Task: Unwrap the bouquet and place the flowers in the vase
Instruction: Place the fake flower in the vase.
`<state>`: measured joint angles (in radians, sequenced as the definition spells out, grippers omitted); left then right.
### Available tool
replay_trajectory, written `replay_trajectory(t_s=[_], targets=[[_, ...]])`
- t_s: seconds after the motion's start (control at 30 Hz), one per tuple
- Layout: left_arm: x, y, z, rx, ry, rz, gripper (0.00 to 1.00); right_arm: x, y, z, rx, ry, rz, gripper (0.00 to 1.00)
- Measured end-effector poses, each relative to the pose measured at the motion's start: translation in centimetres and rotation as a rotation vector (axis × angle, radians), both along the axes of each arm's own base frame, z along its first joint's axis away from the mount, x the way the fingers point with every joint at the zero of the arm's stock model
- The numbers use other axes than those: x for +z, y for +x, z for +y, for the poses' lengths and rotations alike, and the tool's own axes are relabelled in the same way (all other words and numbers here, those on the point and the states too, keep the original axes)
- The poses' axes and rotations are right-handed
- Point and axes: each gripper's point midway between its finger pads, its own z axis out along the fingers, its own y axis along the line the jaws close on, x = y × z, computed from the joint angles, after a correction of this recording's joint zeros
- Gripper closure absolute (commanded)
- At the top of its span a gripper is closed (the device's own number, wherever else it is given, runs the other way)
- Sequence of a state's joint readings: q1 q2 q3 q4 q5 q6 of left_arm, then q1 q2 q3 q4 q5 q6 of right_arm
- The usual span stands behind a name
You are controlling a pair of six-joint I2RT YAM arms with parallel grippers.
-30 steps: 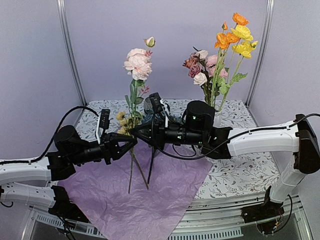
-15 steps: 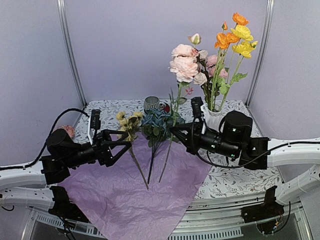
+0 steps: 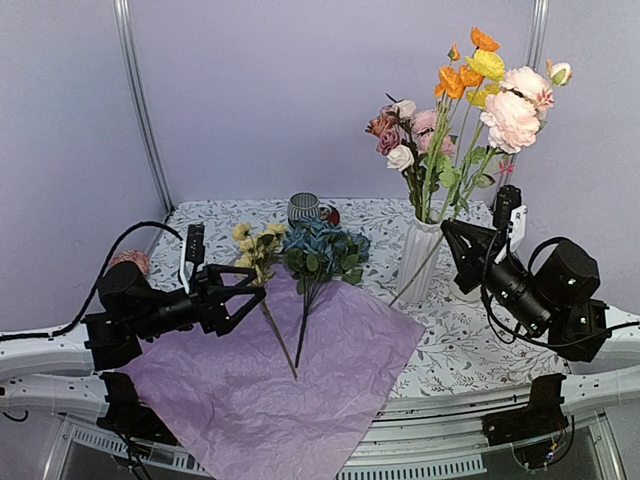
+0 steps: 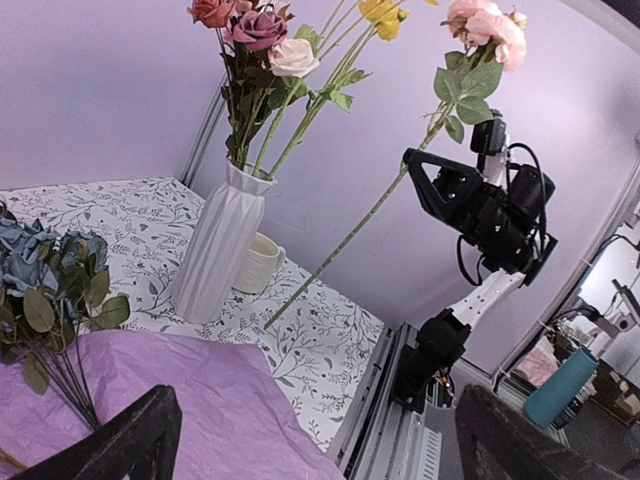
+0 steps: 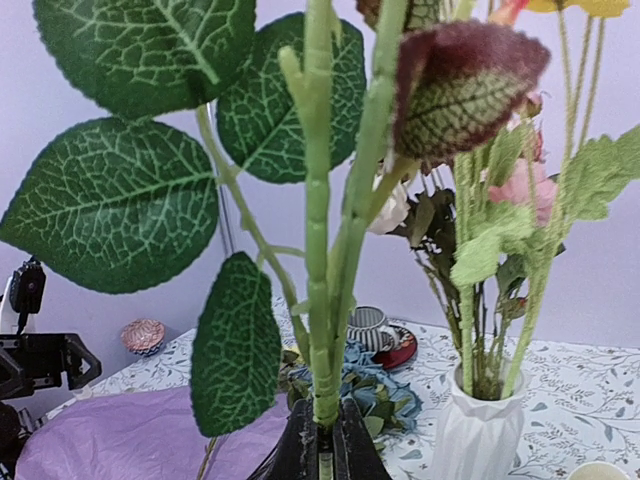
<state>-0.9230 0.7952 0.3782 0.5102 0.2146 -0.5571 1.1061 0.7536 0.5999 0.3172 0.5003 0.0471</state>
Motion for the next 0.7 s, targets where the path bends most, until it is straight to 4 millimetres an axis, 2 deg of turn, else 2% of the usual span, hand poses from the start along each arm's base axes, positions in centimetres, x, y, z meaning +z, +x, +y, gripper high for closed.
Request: replay_trajectory(t_s=[0.17, 0.43, 0.57, 0.7], targets=[[-0.3, 0.1, -0.1, 0.001, 0.011, 0.002, 0.03, 1.3, 0.0, -1.9, -0.071, -0.035, -0.067, 0.97], [-0.2, 0.5, -0.2, 0.016, 0.030, -0.005, 0.02, 5.3, -0.2, -2.9, -0.120, -0.071, -0.164, 0.97], [0.0, 0.7, -0.3, 0.026, 0.037, -0.021, 0.03, 6.2, -0.1, -3.9, -0.168, -0.074, -0.194, 0.97], [-0.5, 0.9, -0.6, 0.027, 0.056, -0.011, 0.03, 6.9, 0.0, -5.4, -0.236, -0.070, -0.212, 0.97]])
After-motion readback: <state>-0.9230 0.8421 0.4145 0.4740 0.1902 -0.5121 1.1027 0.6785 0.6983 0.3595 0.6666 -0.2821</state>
